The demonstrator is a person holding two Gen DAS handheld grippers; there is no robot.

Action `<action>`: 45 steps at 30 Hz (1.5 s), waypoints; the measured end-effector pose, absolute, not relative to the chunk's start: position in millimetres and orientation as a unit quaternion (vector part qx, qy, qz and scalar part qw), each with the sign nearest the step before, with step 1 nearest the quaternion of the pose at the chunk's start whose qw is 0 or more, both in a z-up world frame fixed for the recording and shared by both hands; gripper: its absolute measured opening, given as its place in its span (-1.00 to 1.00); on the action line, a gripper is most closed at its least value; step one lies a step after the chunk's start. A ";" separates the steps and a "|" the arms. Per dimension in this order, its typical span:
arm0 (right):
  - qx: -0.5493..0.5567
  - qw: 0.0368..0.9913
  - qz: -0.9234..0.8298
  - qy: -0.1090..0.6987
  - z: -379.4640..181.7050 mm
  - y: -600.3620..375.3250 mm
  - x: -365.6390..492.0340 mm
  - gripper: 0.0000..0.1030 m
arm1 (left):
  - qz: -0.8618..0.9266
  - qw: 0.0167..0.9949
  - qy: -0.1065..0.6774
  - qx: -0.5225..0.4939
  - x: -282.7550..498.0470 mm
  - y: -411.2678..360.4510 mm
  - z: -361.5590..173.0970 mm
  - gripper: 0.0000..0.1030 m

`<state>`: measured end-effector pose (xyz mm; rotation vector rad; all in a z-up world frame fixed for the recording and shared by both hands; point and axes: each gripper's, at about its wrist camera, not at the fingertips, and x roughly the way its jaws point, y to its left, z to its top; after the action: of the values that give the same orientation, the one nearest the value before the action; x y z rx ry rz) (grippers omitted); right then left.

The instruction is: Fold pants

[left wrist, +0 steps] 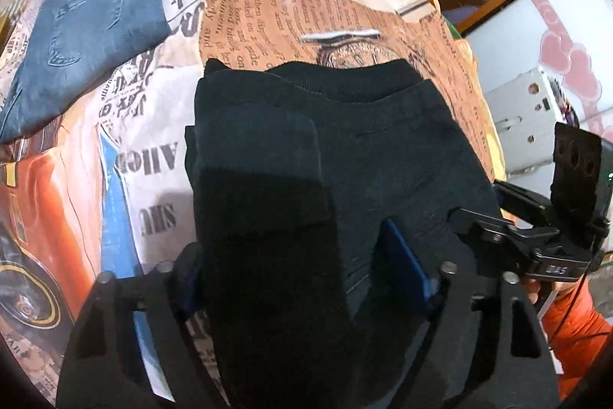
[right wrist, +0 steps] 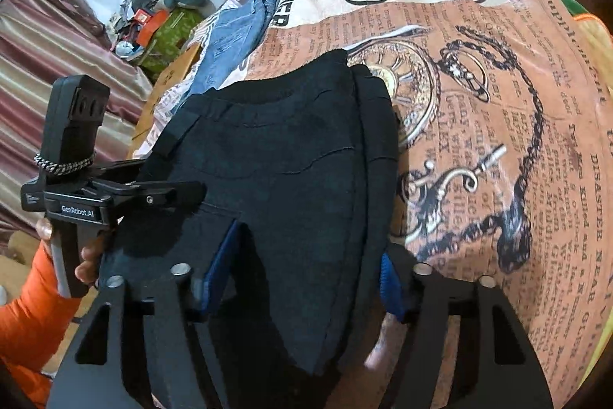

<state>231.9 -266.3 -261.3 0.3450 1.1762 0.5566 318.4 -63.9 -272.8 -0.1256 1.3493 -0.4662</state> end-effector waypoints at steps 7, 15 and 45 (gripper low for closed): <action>0.158 0.787 0.260 0.536 -245.3 -270.9 235.4 -0.64 | -0.221 0.773 0.593 -0.048 309.4 -58.1 -252.9 -0.24; 0.136 0.814 0.273 0.495 -210.2 -258.6 228.7 -0.73 | -0.224 0.805 0.550 -0.019 288.3 -62.8 -220.5 -0.49; 0.057 0.889 0.338 0.303 -84.8 -114.4 345.1 -0.75 | -0.097 0.936 0.334 -0.058 373.9 95.9 -80.4 -0.52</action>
<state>345.1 -114.4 -84.8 0.1187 0.6292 0.7029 373.9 95.9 -80.4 -0.1176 0.6828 -0.1975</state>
